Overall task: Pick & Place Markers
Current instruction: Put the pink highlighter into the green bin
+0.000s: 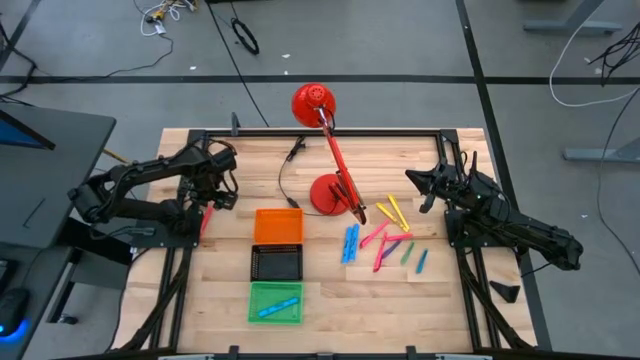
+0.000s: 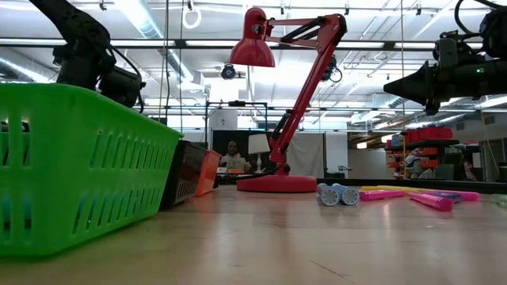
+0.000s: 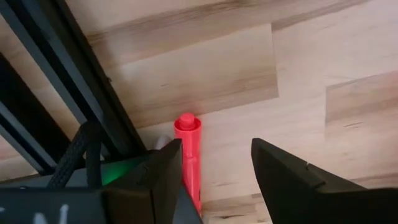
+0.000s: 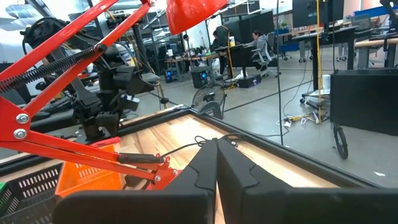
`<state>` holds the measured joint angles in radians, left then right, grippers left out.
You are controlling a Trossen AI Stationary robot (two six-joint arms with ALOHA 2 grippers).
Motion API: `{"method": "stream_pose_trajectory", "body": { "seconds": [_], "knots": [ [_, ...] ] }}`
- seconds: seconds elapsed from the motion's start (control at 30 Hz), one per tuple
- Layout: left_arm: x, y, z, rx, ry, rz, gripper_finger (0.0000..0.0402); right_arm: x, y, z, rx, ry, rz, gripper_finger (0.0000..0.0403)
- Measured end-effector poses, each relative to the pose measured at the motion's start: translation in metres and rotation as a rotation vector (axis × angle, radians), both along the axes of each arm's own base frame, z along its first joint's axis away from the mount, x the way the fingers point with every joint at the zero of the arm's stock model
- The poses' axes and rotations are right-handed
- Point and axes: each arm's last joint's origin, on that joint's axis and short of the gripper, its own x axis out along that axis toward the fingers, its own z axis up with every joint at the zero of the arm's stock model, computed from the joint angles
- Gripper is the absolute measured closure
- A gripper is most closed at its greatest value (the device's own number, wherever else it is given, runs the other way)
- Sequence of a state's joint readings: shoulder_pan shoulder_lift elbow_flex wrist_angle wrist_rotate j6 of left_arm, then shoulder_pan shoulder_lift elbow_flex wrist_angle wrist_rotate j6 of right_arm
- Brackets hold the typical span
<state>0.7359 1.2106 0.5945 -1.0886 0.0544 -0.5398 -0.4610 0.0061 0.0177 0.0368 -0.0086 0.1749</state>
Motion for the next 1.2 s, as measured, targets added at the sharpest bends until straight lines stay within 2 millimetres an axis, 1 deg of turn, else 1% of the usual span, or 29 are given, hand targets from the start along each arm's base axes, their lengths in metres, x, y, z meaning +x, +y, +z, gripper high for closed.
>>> {"method": "stream_pose_trajectory", "body": {
  "seconds": [0.3,0.6,0.87,1.03,1.2],
  "knots": [
    [-0.001,0.002,-0.001,0.013,0.024,0.036,0.0202,0.000,0.000,0.000,0.000,0.000,0.000,0.0392],
    [0.005,0.007,-0.018,-0.086,0.142,0.044,0.0202,0.000,0.000,0.000,0.000,0.000,0.000,0.0392],
    [0.012,0.015,-0.030,-0.164,0.191,-0.049,0.0202,0.000,0.000,0.000,0.000,0.000,0.000,0.0392],
    [0.015,0.016,-0.036,-0.218,0.182,-0.108,0.0202,0.000,0.000,0.000,0.000,0.000,0.000,0.0392],
    [0.017,0.018,-0.042,-0.238,0.179,-0.125,0.0202,0.000,0.000,0.000,0.000,0.000,0.000,0.0392]
  ]
}}
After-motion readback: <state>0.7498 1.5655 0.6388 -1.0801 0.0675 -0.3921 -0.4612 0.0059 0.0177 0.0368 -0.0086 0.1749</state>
